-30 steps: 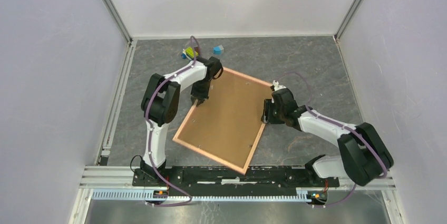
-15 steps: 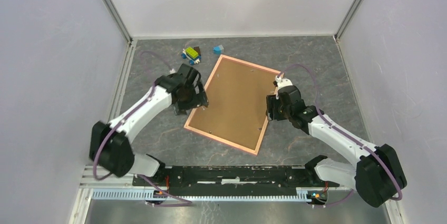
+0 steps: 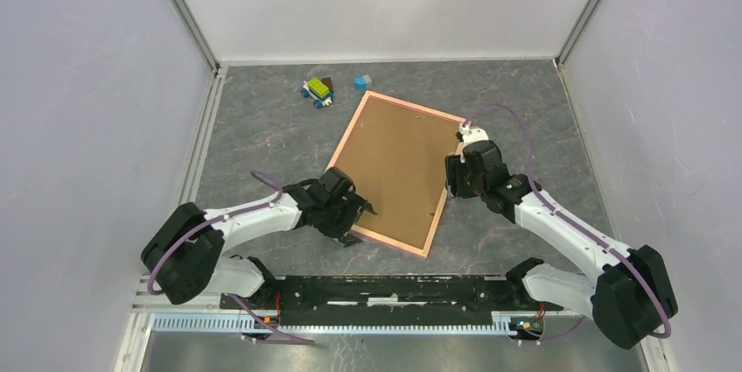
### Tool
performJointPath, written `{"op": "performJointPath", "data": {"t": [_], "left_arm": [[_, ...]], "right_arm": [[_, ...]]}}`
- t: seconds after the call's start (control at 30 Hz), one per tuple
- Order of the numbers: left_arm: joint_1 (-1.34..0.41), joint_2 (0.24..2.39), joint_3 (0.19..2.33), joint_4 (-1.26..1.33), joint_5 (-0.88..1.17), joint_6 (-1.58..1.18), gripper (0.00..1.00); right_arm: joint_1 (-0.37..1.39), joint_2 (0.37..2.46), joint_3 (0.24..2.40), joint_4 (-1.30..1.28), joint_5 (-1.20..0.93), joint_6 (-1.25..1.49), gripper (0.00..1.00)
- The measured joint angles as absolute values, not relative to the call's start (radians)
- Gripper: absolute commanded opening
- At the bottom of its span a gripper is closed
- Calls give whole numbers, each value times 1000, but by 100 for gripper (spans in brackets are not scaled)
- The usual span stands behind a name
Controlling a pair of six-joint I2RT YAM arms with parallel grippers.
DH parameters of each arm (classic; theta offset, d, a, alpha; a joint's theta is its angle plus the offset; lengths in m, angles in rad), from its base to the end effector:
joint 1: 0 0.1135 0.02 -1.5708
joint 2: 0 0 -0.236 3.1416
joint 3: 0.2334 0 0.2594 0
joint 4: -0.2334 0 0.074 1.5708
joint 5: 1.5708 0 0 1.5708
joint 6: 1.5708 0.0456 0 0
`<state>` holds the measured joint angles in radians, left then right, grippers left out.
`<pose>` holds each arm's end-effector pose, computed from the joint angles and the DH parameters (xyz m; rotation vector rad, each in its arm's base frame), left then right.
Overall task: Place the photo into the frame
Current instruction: Adjust the photo frame at the center of the board.
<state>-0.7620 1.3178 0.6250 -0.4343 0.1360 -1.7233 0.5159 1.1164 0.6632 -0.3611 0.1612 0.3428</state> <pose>0.1727 -0.1733 0.1193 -1.3650 2.7190 -0.7163 0.2222 0.1176 0.1824 -0.1297 2.3790 0.2190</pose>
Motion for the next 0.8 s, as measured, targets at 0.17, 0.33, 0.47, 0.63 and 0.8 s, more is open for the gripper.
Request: {"op": "performJointPath", "data": {"t": [0.17,0.33,0.47,0.63,0.8], "left_arm": [[-801,1397,609,-337,134,-1822,46],[-809,1416,611,-369,123,-1838,23],[-809,1417,640,-434,90,-1828,10],[-804,1456,713,-527,27,-1683,2],[-789,1512,794,-548,-44,-1404,2]], "right_arm": [[515,1094,657,-366,176,343,62],[514,1095,657,-377,186,343,62],[513,1097,657,-376,186,343,62],[504,1128,659,-376,186,340,65],[465,1174,689,-376,179,299,68]]}}
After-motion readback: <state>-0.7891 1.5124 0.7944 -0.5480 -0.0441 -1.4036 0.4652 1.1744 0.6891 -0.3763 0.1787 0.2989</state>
